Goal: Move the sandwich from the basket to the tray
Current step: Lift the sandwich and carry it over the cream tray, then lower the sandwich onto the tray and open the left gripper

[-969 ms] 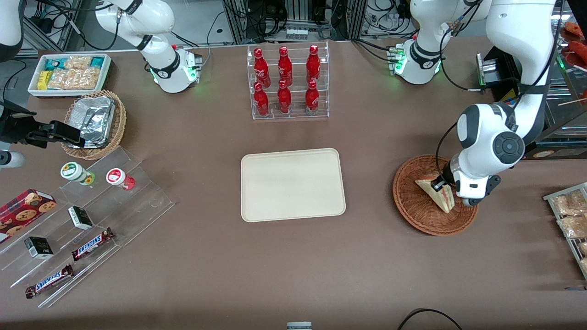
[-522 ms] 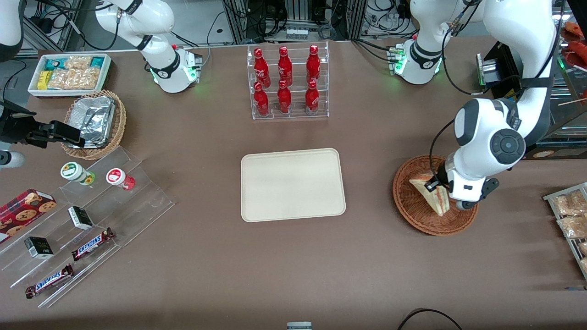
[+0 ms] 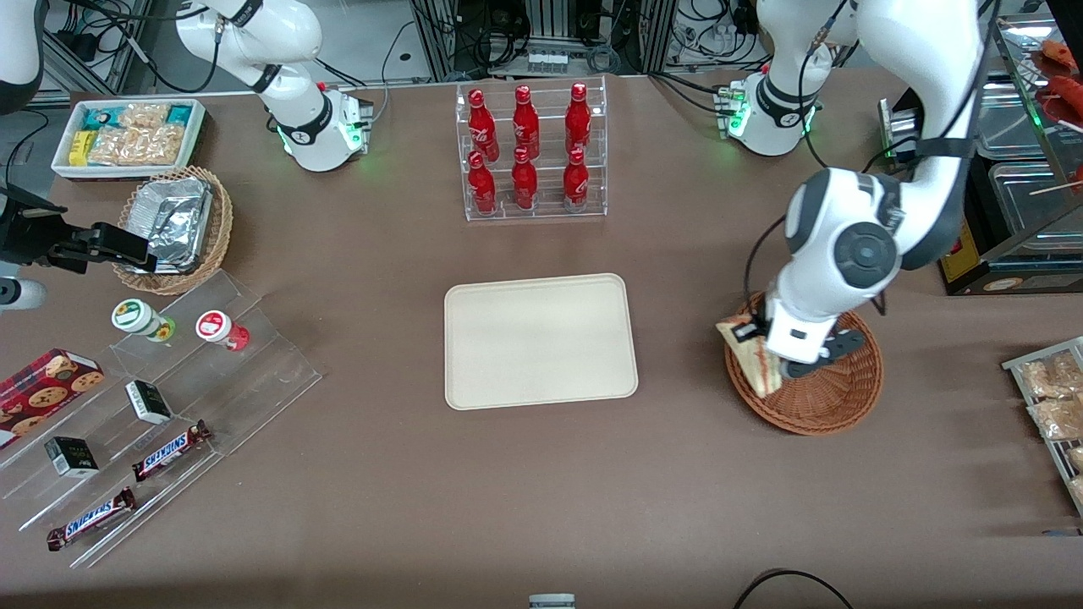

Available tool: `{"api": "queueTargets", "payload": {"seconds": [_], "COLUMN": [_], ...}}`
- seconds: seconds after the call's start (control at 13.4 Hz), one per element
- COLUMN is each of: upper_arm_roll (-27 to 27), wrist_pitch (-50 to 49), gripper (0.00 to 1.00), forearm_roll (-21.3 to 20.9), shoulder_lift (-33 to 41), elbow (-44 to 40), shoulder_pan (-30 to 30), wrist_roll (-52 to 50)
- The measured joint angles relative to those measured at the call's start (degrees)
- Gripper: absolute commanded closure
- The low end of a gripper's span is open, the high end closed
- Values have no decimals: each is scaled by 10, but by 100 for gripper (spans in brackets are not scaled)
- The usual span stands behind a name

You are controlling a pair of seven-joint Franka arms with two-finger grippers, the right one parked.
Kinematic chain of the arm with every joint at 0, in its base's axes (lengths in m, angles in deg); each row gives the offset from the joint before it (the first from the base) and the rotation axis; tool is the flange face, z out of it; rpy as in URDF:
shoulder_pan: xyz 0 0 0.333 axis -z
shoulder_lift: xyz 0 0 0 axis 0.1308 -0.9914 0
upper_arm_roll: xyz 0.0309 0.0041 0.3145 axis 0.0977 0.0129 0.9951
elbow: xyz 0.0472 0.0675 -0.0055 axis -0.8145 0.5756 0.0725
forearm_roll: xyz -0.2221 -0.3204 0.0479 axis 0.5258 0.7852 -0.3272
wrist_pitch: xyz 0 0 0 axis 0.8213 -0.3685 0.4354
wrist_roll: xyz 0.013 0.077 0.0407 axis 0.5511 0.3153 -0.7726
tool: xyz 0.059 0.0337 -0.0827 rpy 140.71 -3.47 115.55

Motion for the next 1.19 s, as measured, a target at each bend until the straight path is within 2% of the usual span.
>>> {"api": "queueTargets", "payload": {"seconds": [0.52,0.97,1.19], "upper_arm_roll": [-2,-3,-3], "wrist_pitch": [0,1,2], "gripper": [100,100,100], "forearm_roll": [1,3,28], "shoulder_lift": [-35,-144,-199], "elbow": [-37,-147,-213], "shoulder_pan": [123,216,243], "wrist_roll": [-2,-49,-82]}}
